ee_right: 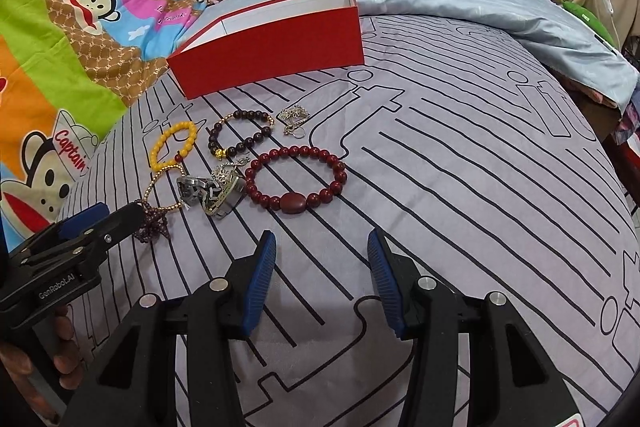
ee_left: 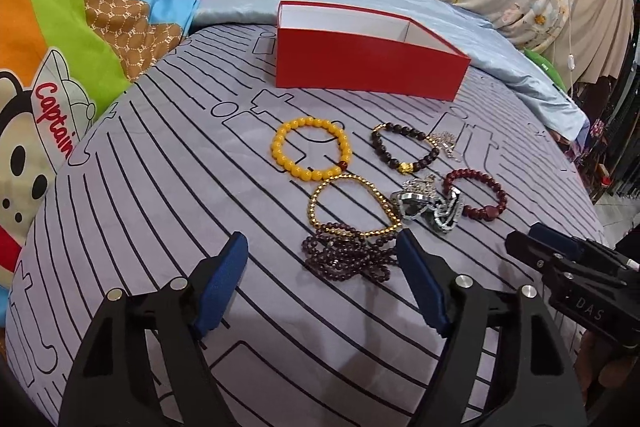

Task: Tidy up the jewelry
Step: 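Withdraw both tools from the box back toward the remaining bracelets, then grasp the dark purple bead cluster with left tool while right tool grasps the red bead bracelet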

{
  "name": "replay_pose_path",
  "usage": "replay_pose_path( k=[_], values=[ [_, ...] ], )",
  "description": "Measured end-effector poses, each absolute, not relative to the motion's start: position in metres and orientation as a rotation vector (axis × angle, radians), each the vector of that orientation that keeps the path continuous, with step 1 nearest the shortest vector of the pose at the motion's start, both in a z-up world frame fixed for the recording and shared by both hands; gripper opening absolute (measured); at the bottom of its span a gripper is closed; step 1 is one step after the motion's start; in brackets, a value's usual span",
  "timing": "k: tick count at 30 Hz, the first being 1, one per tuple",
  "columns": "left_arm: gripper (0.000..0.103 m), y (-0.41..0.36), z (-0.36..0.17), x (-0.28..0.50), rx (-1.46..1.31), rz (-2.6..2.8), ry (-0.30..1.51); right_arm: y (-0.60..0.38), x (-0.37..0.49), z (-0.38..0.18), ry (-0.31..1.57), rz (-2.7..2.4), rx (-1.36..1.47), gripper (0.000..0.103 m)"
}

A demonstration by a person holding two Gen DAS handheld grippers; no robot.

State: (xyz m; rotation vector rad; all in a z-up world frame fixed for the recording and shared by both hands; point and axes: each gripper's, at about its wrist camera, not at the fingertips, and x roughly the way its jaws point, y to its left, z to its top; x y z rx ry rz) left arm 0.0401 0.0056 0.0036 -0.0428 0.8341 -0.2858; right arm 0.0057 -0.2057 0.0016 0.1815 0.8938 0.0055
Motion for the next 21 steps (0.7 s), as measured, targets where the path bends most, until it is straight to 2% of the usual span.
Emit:
replay_pose_path(
  k=[4,7,13,15,19,21],
  values=[
    [0.073,0.000,0.003,0.039,-0.033,-0.300,0.839,-0.206,0.005,0.001,0.894,0.005,0.184,0.047],
    [0.078,-0.005,0.000,0.041,-0.027,-0.295,0.850,-0.206,0.005,0.001,0.894,0.005,0.182,0.047],
    [0.074,-0.008,-0.007,0.050,-0.025,-0.284,0.882,-0.206,0.005,0.001,0.894,0.006,0.181,0.047],
    [0.061,-0.009,-0.006,0.050,-0.026,-0.293,0.878,-0.206,0.005,0.001,0.894,0.006,0.180,0.047],
    [0.042,-0.009,-0.006,0.050,-0.035,-0.309,0.875,-0.206,0.006,0.002,0.894,0.009,0.182,0.047],
    [0.027,-0.009,-0.006,0.050,-0.038,-0.313,0.876,-0.204,0.007,0.003,0.896,0.013,0.179,0.047]
  ],
)
